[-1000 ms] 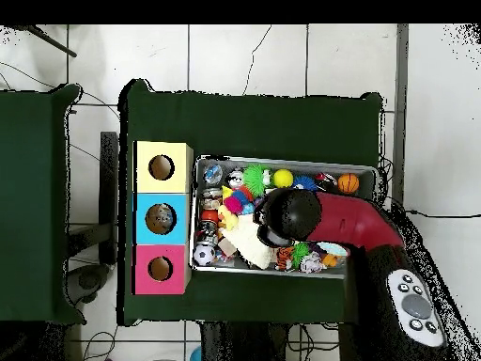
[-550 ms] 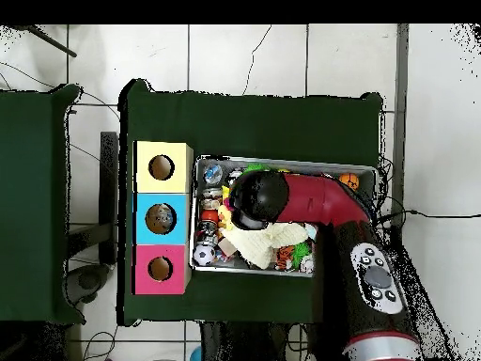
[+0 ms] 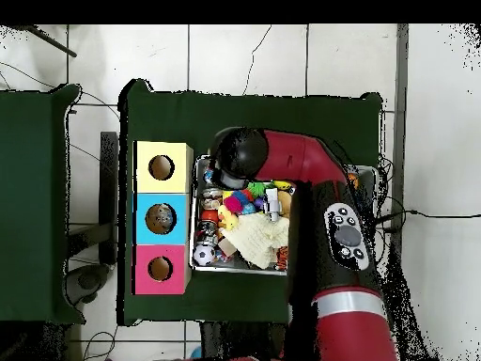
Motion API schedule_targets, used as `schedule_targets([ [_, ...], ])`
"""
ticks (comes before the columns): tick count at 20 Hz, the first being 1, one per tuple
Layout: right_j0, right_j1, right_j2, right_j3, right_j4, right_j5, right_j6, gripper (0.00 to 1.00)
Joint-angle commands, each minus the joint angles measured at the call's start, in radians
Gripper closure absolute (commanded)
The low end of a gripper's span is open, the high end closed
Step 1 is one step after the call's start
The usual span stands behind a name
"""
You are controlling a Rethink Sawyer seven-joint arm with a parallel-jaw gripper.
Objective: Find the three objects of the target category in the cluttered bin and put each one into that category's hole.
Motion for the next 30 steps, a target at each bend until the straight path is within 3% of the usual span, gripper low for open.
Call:
schedule_targets([
  [1,0.043,0.169,-0.016,-0.29,0.032,0.143,0.208,0.0],
  [3,0.045,0.185,-0.029,-0.317,0.03,0.144,0.211,0.0],
  [7,0.023,0.179,-0.042,-0.268,0.04,0.109,0.194,0.0],
  [14,0.055,0.101,-0.078,-0.074,0.057,-0.013,0.25,0.0],
  [18,0.079,-0.007,-0.095,0.066,0.089,-0.009,0.256,0.0],
  [21,0.116,-0.057,-0.12,0.121,0.097,-0.008,0.272,0.0],
  [24,0.162,-0.06,-0.141,0.153,0.103,-0.063,0.308,0.0],
  [30,0.252,0.029,-0.194,0.141,0.13,-0.203,0.402,0.0],
])
